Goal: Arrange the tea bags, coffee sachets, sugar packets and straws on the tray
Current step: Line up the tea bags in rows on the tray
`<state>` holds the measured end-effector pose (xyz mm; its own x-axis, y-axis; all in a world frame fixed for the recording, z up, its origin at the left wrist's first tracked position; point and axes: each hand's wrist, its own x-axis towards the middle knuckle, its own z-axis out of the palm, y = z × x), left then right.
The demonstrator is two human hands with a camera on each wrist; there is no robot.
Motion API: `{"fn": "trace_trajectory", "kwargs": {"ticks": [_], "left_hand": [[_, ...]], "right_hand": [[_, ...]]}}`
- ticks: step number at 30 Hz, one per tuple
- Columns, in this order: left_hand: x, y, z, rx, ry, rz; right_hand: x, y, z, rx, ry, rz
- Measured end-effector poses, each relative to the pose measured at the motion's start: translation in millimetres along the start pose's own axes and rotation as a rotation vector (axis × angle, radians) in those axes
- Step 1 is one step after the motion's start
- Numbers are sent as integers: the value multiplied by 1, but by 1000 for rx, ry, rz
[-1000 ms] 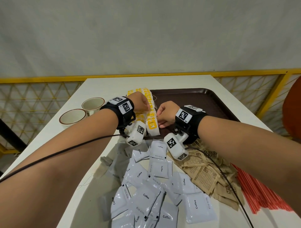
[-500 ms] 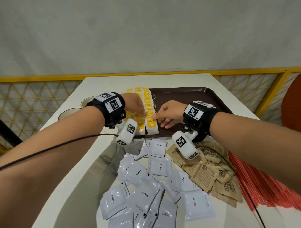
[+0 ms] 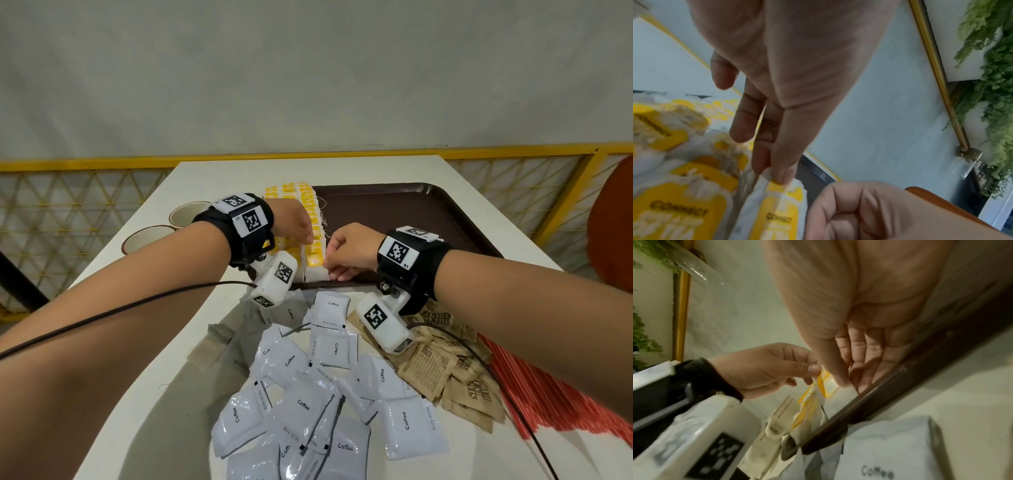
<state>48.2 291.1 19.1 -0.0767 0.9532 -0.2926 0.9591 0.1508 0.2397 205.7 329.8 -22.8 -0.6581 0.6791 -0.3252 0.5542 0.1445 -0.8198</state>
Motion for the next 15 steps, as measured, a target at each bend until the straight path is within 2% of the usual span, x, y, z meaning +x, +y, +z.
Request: {"fn": "trace_trajectory", "kwargs": {"ticks": [9, 15], "left_hand": [[11, 11, -5, 90, -71, -101], [11, 10, -1, 75, -96, -87]], "right_hand": [[2, 0, -6, -44, 23, -76], [5, 0, -8, -62, 36, -68]]}}
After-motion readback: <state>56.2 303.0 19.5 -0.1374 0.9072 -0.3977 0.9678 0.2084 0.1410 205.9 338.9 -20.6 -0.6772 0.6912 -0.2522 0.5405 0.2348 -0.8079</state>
